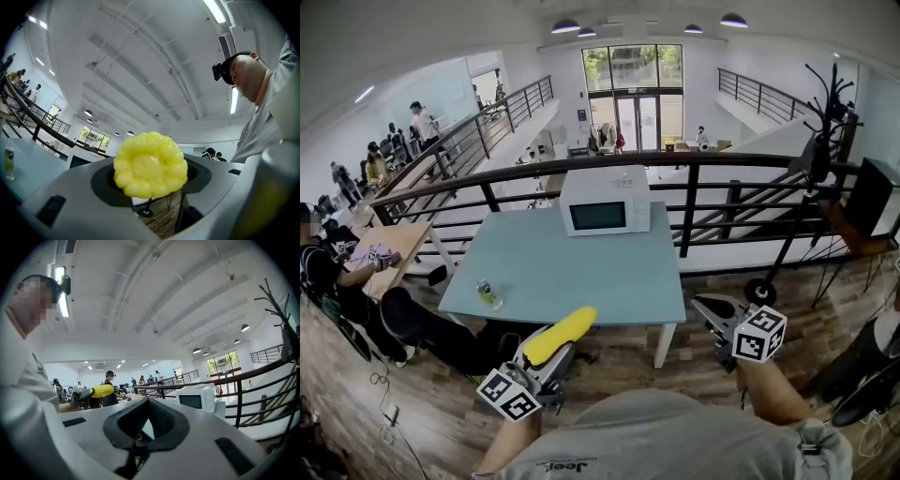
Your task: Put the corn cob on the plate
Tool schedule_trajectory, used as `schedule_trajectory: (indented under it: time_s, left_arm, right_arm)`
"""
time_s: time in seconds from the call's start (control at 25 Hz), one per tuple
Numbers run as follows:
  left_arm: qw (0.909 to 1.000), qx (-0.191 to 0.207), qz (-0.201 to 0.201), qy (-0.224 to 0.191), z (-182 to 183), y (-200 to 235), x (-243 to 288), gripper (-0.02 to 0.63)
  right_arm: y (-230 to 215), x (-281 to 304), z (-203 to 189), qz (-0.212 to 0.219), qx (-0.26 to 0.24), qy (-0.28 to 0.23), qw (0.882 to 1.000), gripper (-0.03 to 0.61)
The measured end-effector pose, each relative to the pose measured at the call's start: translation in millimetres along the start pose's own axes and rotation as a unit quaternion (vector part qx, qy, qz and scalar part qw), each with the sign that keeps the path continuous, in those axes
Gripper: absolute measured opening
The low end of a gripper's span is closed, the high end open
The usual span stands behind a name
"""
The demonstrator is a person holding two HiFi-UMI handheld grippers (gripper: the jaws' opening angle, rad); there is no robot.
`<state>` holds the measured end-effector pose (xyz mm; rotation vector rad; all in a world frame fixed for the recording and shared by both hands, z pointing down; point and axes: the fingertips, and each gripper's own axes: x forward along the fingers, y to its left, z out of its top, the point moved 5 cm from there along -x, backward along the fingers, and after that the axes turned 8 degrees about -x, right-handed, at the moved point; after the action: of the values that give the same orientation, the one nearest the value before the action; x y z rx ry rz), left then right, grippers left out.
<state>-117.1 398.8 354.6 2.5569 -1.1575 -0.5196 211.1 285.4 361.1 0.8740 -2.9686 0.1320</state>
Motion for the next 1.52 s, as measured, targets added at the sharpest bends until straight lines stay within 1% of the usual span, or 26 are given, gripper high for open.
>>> schedule_trajectory:
  time_s: [0.52, 0.76, 0.96, 1.12, 1.24, 1.36, 1.52]
  left_arm:
    - [0.9998, -0.005, -0.012, 0.015, -32, -48, 57, 0.265]
    - [0.9992, -0.013, -0.027, 0.027, -45, -58, 83, 0.265]
    - [0.9980, -0.018, -0.045, 0.040, -51, -60, 98, 0.265]
    - [0.9975, -0.019, -0.052, 0.044, -50, -50, 103, 0.265]
    - [0.9974, -0.024, -0.055, 0.041, -46, -33, 102, 0.265]
    - [0.9971, -0.030, -0.058, 0.038, -39, -7, 100, 0.265]
    - [0.9959, -0.034, -0.075, 0.038, -20, 38, 100, 0.265]
  right_arm:
    - [-36, -71, -4, 0.003, 0.005, -0.010, 1.000, 0.017]
    - [-47, -94, -11, -0.002, 0.007, -0.011, 1.000, 0.017]
    - [-52, -105, -15, -0.018, 0.013, -0.008, 1.000, 0.017]
    - [-57, -99, -17, -0.028, 0.018, -0.007, 0.999, 0.017]
    - [-57, -84, -18, -0.030, 0.017, -0.005, 0.999, 0.017]
    - [-55, -61, -18, -0.034, 0.014, 0.000, 0.999, 0.017]
    - [-54, -22, -8, -0.050, 0.008, -0.005, 0.999, 0.017]
